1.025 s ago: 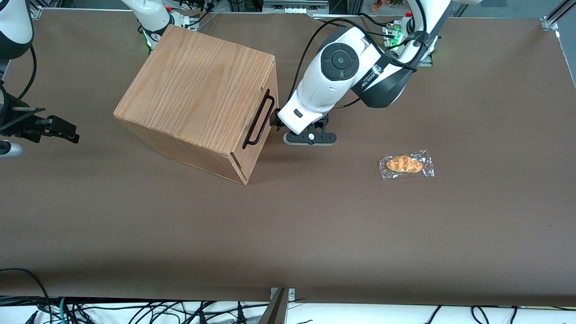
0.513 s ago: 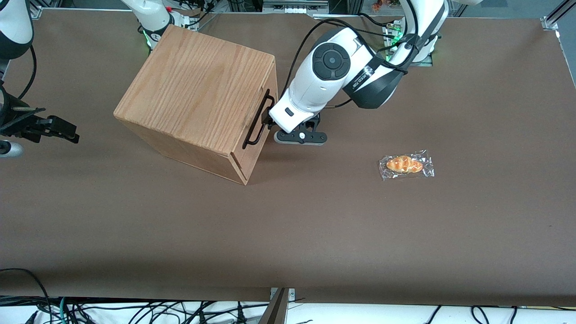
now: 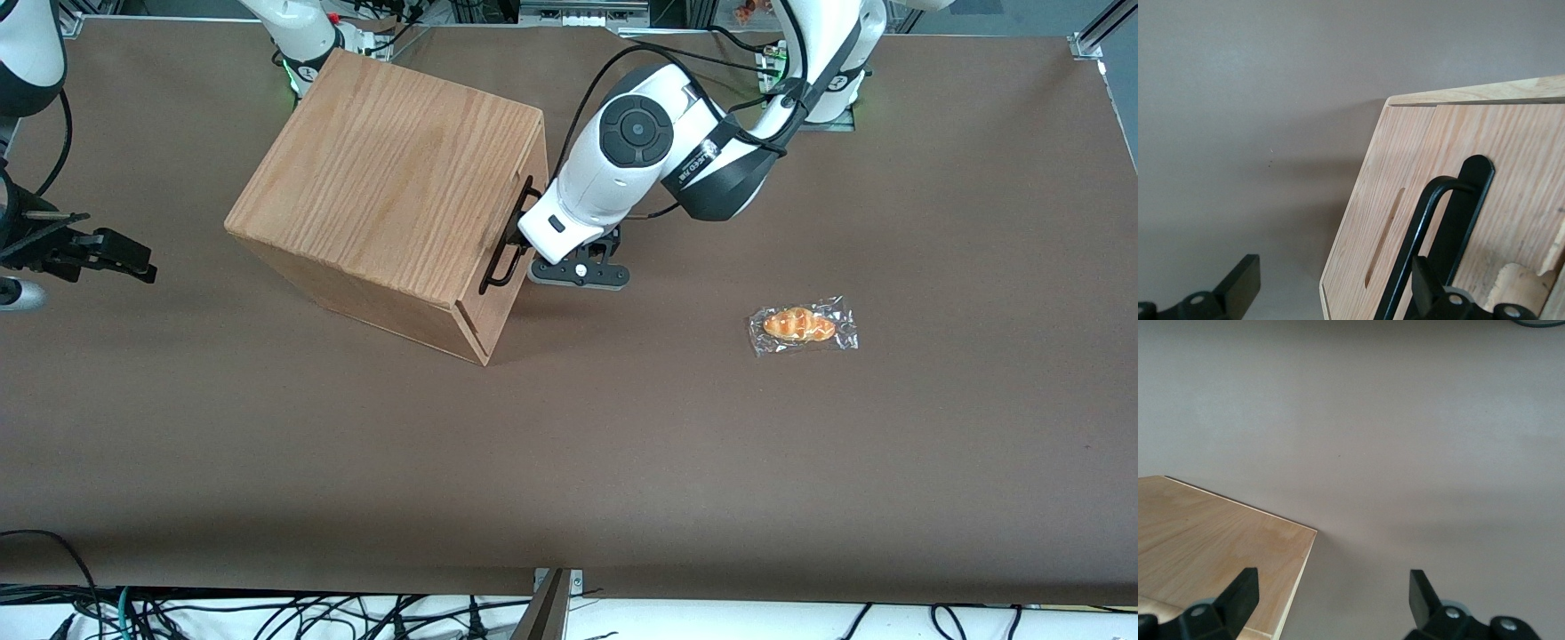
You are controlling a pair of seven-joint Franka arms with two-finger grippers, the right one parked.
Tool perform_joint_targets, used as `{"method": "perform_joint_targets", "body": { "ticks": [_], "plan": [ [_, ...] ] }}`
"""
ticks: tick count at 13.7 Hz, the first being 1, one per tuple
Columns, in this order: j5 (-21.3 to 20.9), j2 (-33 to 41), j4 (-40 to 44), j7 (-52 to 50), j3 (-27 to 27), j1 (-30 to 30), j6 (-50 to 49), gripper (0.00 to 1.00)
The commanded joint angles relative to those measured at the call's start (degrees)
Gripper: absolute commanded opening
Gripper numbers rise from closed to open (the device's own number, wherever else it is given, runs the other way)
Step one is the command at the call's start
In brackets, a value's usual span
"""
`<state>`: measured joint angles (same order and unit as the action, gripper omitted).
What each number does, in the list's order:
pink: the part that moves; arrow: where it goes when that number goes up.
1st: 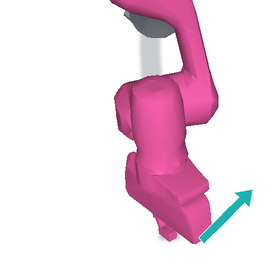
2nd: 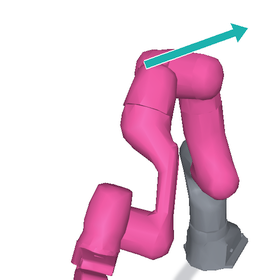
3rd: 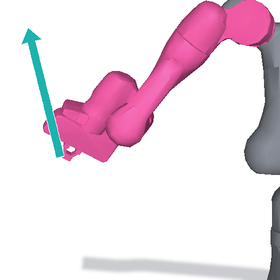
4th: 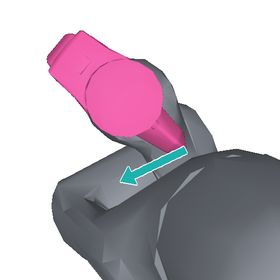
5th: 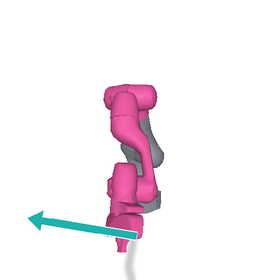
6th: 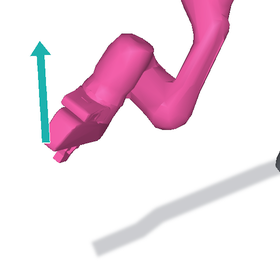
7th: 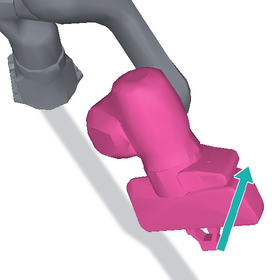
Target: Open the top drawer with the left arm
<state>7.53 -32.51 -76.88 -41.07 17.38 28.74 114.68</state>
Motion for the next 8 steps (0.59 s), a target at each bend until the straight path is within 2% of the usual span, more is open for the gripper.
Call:
{"method": "perform_joint_targets", "body": {
  "ticks": [1, 8],
  "plan": [
    [1.3, -0.9, 1.7, 2.1, -0.4, 0.5, -0.4, 1.0],
    [1.5, -1.0, 0.8, 5.2, -0.4, 1.7, -0.9, 1.0]
  ]
}}
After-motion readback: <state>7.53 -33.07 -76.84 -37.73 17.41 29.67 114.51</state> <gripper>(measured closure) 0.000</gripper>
